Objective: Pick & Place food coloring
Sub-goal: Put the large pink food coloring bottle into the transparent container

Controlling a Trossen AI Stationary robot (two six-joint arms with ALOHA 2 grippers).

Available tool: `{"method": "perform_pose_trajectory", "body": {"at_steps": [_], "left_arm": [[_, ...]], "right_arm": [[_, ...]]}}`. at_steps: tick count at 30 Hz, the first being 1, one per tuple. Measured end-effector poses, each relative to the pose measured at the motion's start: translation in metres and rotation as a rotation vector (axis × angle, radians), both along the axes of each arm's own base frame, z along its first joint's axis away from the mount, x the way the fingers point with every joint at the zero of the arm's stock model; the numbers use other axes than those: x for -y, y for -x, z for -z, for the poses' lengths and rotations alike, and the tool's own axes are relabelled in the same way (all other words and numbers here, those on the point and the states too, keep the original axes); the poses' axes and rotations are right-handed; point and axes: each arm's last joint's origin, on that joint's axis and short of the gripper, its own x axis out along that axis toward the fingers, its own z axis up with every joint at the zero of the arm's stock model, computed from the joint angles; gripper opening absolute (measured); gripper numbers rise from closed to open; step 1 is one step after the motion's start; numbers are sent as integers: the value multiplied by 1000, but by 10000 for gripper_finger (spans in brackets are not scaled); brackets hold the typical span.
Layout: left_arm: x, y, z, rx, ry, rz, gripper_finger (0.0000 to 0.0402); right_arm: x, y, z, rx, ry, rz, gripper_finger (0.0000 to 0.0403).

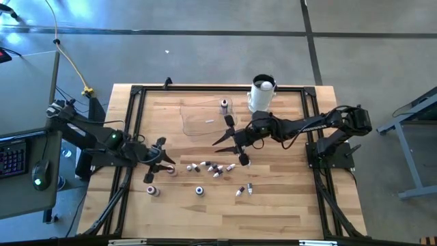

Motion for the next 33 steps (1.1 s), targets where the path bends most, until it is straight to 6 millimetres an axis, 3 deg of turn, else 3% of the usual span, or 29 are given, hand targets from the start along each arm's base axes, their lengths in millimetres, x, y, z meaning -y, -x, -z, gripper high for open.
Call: {"method": "perform_pose_trajectory", "body": {"at_steps": [10,33], "left_arm": [[0,3,18,-42,37,-57,104],[2,0,29,-140,48,-66,104]], "right_arm": [[1,0,0,6,2,3,108],[1,0,0,6,2,5,108]]}}
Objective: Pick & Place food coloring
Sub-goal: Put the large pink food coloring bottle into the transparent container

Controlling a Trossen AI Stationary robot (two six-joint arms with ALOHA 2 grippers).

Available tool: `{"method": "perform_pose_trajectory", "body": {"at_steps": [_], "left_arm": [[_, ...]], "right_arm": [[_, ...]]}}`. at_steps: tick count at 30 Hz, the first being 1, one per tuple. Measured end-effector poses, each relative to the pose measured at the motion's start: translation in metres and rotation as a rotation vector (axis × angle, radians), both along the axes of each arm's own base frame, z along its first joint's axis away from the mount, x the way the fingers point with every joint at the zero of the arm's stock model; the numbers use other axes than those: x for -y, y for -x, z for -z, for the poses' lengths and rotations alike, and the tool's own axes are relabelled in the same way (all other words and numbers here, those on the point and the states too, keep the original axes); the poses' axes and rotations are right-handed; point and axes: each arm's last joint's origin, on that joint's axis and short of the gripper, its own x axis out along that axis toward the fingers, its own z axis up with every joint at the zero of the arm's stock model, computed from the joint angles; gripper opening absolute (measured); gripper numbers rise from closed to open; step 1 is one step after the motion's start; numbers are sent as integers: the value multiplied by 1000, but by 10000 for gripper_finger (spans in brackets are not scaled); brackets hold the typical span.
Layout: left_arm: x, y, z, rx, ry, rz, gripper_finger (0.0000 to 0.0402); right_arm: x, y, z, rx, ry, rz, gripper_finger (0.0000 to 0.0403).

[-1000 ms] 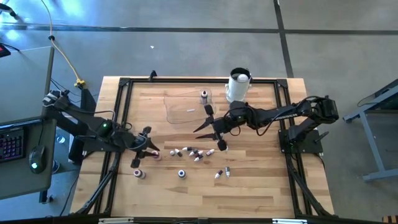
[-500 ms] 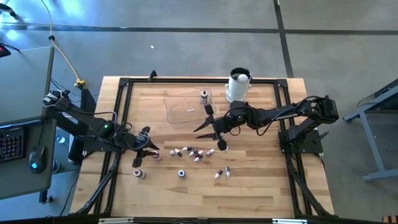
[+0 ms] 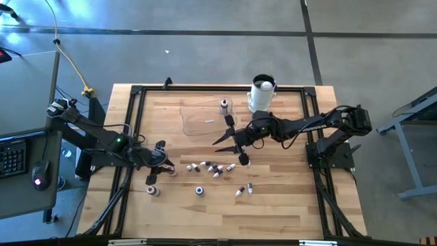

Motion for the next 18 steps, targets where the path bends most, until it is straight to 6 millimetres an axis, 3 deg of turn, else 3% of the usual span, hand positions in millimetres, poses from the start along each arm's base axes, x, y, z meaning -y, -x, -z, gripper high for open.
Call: {"method": "perform_pose_trajectory", "body": {"at_steps": [5,12,18], "left_arm": [[-1,0,1,-4,-15,-22,95],[0,1,1,-21,-5,-2,28],[-1,1,1,-12,-17,-20,32]], "right_arm": [[0,0,0,0,0,0,108],[0,0,0,0,0,0,108],[0,0,0,0,1,0,108]]}}
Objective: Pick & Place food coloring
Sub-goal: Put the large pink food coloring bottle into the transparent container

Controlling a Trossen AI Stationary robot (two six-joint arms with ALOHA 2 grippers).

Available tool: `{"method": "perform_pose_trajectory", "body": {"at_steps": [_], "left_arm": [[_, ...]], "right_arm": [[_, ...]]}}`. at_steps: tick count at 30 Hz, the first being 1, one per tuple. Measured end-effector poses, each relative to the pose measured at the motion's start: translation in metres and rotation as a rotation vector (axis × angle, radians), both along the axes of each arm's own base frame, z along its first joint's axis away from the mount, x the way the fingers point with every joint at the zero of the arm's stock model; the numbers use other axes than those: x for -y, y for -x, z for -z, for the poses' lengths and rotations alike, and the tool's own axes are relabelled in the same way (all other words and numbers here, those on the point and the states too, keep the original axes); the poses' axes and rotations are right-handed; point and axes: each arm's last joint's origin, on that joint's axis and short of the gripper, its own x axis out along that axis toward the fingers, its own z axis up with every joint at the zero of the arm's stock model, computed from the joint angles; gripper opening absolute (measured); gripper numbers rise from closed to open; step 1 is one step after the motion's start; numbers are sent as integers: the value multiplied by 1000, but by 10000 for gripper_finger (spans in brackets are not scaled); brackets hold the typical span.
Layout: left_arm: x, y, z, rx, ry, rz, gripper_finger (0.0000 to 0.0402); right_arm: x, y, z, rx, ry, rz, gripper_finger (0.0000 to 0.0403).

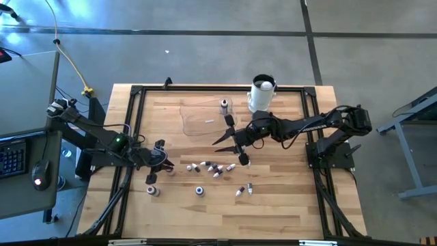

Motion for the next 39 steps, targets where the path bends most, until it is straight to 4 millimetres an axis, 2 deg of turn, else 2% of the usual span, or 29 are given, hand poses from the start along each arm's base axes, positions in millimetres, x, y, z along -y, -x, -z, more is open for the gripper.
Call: {"method": "perform_pose_trajectory", "body": {"at_steps": [6,14,17,22,25,27,31,37,39], "left_arm": [[1,-2,-2,32,24,-21,84],[0,-4,-4,55,85,-100,92],[1,-1,-6,51,122,-59,93],[0,9,-26,42,224,40,94],[-6,19,-40,31,228,7,94],[-12,25,-43,39,190,-46,94],[-17,29,-36,72,133,-112,94],[-11,25,-5,41,198,-31,95],[-11,24,0,45,206,-32,95]], "right_arm": [[0,0,-1,8,0,0,108],[0,0,-1,8,0,0,108],[0,0,-1,15,16,0,108],[0,0,-1,41,76,-2,108],[0,0,-2,63,104,-2,108],[0,0,-3,74,106,-1,108],[0,0,-5,90,107,0,108],[0,0,-3,74,106,-1,108],[0,0,-3,70,105,-1,108]]}}
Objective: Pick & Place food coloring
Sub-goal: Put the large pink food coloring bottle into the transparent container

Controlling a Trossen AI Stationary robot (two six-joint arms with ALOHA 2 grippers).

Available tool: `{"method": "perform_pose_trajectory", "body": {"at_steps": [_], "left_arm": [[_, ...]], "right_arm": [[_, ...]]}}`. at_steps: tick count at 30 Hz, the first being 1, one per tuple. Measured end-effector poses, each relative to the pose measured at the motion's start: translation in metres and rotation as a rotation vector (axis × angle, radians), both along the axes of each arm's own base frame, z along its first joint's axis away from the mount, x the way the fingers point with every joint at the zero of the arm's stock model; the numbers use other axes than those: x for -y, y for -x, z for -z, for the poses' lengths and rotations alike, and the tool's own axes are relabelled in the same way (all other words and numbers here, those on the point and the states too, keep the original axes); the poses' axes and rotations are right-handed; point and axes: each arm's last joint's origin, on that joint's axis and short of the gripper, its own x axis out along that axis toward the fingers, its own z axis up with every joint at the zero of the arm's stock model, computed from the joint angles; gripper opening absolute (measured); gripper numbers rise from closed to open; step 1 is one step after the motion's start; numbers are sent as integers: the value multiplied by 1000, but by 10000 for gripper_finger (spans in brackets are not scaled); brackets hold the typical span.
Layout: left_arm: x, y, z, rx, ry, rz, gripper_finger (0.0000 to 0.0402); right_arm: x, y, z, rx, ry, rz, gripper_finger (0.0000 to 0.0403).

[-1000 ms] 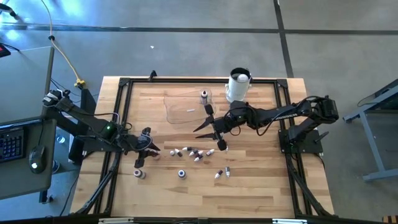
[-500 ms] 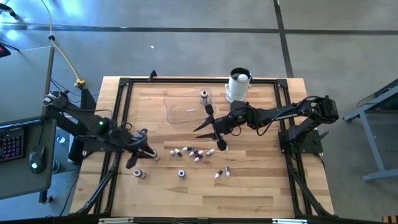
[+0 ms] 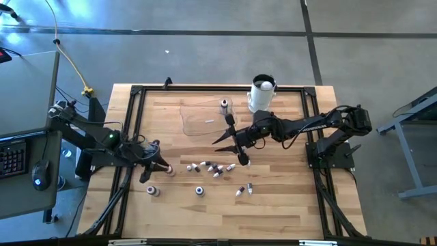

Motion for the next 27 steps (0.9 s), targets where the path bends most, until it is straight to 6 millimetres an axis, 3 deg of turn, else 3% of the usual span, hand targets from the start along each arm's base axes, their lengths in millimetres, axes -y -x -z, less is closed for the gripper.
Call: {"method": "perform_pose_trajectory", "body": {"at_steps": [7,27], "left_arm": [[-2,0,3,16,-85,-31,95],[-4,1,5,1,-106,-59,86]], "right_arm": [[0,0,0,-4,-5,0,108],[0,0,0,-2,-6,0,108]]}}
